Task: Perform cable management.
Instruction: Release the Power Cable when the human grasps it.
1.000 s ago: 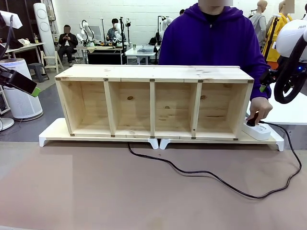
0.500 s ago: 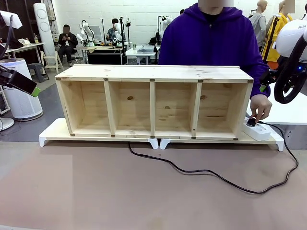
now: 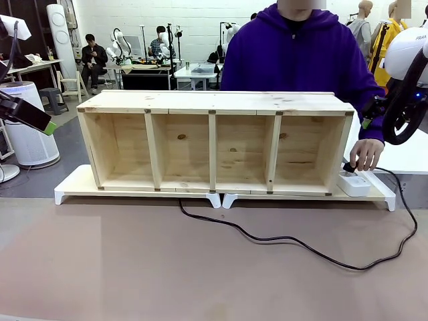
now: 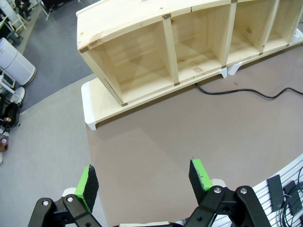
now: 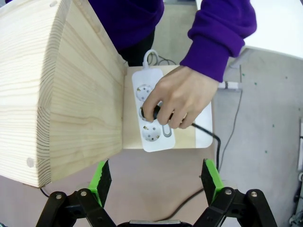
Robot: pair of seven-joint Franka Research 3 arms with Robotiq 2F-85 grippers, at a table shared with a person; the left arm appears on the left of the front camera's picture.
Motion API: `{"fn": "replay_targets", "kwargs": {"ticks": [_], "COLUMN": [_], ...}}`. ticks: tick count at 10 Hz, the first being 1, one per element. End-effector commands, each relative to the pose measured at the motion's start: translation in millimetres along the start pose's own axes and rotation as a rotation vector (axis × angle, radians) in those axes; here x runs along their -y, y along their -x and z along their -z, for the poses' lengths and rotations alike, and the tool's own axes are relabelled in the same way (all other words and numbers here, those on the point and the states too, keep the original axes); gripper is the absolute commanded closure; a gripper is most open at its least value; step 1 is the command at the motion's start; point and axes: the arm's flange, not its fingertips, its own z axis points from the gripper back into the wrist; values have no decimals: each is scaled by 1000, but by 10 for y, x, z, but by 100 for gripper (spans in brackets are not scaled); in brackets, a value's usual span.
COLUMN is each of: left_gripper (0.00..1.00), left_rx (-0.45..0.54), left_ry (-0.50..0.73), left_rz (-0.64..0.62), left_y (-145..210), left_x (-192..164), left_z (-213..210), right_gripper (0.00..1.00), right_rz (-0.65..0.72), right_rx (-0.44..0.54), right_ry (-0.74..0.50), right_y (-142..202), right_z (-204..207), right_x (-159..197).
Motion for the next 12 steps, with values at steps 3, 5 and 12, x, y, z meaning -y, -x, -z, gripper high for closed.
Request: {"fn": "replay_targets", "kwargs": {"ticks": [3, 5, 12], "left_gripper": [0, 0, 0], "left_rx": [12, 12, 12], "left_ry": [-5, -5, -5], "left_rz": [15, 15, 15], "left_y": [-10, -10, -10], "left_x": [-17, -17, -17], "left_z": [11, 11, 11], "right_gripper": [2, 2, 2], "right_rz": [3, 3, 3], "right_rx": [-4, -4, -4], "right_ry": [0, 0, 0], "right_y": [4, 4, 4], "right_z": [5, 5, 5], "right_x": [7, 7, 7]}}
